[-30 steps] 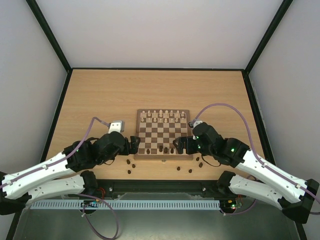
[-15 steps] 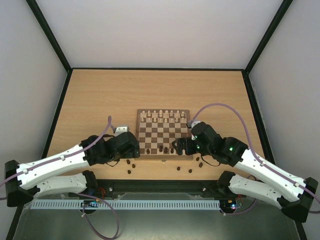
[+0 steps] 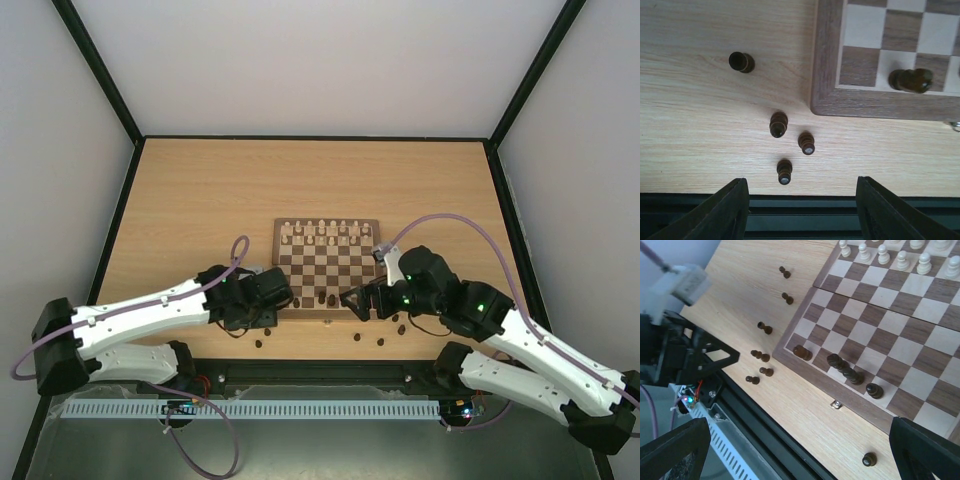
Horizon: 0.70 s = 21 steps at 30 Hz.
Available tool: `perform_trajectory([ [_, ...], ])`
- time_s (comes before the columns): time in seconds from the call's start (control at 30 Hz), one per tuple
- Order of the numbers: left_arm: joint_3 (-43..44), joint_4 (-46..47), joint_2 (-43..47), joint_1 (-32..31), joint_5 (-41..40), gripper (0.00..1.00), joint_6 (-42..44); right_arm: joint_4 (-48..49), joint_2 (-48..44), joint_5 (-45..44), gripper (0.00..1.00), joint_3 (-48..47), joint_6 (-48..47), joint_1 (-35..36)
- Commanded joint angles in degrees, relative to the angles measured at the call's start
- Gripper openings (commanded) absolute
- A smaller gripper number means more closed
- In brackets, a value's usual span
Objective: Set up the chess pieces on the board
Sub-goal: Pick up the chess piece at the center of the board.
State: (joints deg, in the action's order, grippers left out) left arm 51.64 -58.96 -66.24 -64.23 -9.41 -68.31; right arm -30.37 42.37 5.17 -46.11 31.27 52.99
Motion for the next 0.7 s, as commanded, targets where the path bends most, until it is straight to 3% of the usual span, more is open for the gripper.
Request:
perform_trajectory([
  [0.0,-1.4,-1.7,-2.7,0.1,0.8,0.61,-1.9,0.7,-1.5,3.4,0.99,0.0,-1.6,0.3],
  [0.47,-8.1,5.7,-5.8,6.2,4.6,0.41,4.1,0.7,-5.1,4.8,0.99,0.6,-1.3,0.3],
  [0.67,-7.2,8.0,-9.6,7.1,5.2,0.38,6.7,0.7,-5.5,4.8,0.99,0.7,-1.1,0.3],
])
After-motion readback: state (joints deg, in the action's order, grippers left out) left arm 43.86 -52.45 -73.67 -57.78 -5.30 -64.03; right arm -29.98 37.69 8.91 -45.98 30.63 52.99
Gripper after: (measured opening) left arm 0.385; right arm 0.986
